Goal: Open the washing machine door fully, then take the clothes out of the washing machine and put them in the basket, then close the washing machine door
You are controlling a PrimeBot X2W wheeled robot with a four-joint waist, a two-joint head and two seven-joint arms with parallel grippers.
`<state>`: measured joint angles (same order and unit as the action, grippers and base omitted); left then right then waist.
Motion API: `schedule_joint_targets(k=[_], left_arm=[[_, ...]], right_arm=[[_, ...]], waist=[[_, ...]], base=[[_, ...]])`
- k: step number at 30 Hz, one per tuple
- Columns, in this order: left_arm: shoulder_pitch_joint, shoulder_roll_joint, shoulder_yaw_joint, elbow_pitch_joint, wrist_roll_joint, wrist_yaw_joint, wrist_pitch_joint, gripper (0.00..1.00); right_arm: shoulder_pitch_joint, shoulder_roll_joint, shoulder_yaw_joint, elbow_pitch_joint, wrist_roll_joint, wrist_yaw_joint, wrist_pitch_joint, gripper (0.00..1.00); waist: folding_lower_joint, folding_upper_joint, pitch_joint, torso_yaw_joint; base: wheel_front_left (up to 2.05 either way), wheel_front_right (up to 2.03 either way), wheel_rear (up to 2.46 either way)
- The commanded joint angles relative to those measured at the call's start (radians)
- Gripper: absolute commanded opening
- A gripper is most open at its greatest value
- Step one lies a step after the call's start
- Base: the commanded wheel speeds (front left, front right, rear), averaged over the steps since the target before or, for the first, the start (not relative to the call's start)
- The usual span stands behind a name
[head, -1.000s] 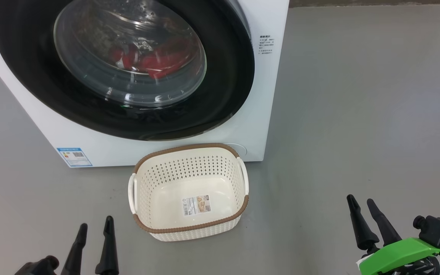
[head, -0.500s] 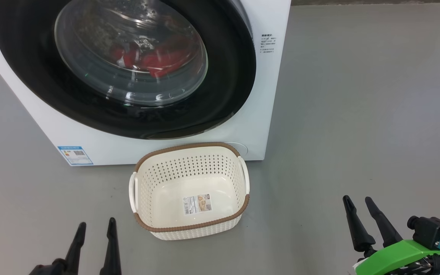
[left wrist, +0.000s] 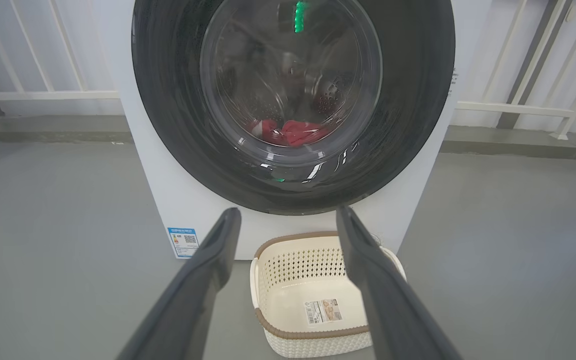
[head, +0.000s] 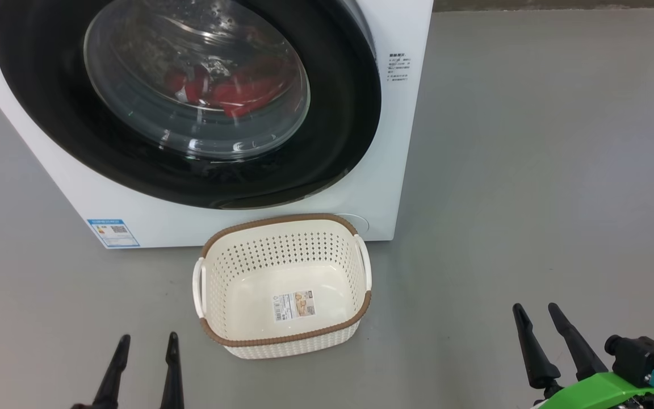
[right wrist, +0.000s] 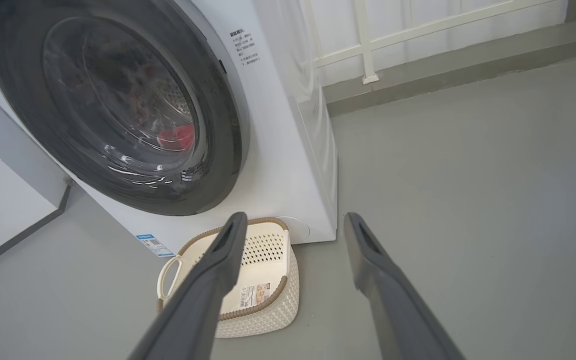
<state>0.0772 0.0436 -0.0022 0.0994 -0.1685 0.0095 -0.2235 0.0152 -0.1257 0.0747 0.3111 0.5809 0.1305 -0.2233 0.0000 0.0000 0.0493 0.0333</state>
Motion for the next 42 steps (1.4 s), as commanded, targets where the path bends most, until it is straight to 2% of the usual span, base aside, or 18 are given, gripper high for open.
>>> schedule_joint_targets(k=[1, 9, 18, 31, 32, 33, 34, 38, 42], left_arm=[[-0.003, 0.011, 0.028, -0.028, 0.035, 0.003, -0.016, 1.0], [0.011, 0.009, 0.037, -0.021, 0.109, -0.012, -0.038, 1.0], [0.009, 0.007, 0.054, 0.006, 0.057, -0.065, -0.038, 1.0], [0.002, 0.007, 0.048, 0.006, 0.043, -0.069, -0.038, 1.0], [0.001, 0.007, 0.047, 0.006, 0.043, -0.069, -0.038, 1.0], [0.0, 0.007, 0.047, 0.005, 0.042, -0.068, -0.038, 1.0], [-0.001, 0.007, 0.046, 0.004, 0.041, -0.068, -0.038, 1.0], [-0.005, 0.007, 0.038, 0.005, 0.04, -0.063, -0.038, 1.0], [-0.015, 0.007, 0.014, 0.006, 0.031, -0.055, -0.038, 1.0]], right_arm=[[-0.01, -0.016, 0.017, -0.022, -0.032, 0.0, -0.016, 1.0], [0.021, -0.006, -0.017, -0.024, -0.09, 0.0, -0.038, 1.0], [0.039, 0.011, -0.042, -0.027, -0.091, 0.0, -0.038, 1.0], [0.031, 0.014, -0.054, -0.038, -0.091, 0.0, -0.038, 1.0], [0.029, 0.015, -0.058, -0.043, -0.093, 0.0, -0.038, 0.47], [0.026, 0.018, -0.06, -0.047, -0.091, 0.0, -0.038, 0.11], [0.023, 0.022, -0.06, -0.05, -0.083, 0.0, -0.038, 0.0], [0.001, 0.033, -0.057, -0.059, -0.041, 0.0, -0.038, 0.0], [-0.057, 0.05, -0.068, -0.071, 0.068, 0.0, -0.038, 0.0]], waist=[[0.0, 0.0, 0.0, 0.0], [0.0, 0.0, -0.004, 0.004], [0.0, 0.0, 0.002, 0.0], [0.0, 0.0, 0.004, 0.001], [0.0, 0.0, 0.004, 0.002], [0.0, 0.0, 0.004, 0.003], [0.0, 0.0, 0.005, 0.004], [0.0, 0.0, 0.007, 0.005], [0.0, 0.0, 0.016, 0.008]], base=[[0.0, 0.0, 0.0], [0.0, 0.0, 0.0], [0.0, 0.0, 0.0], [0.0, 0.0, 0.0], [0.0, 0.0, 0.0], [0.0, 0.0, 0.0], [0.0, 0.0, 0.0], [0.0, 0.0, 0.0], [0.0, 0.0, 0.0]])
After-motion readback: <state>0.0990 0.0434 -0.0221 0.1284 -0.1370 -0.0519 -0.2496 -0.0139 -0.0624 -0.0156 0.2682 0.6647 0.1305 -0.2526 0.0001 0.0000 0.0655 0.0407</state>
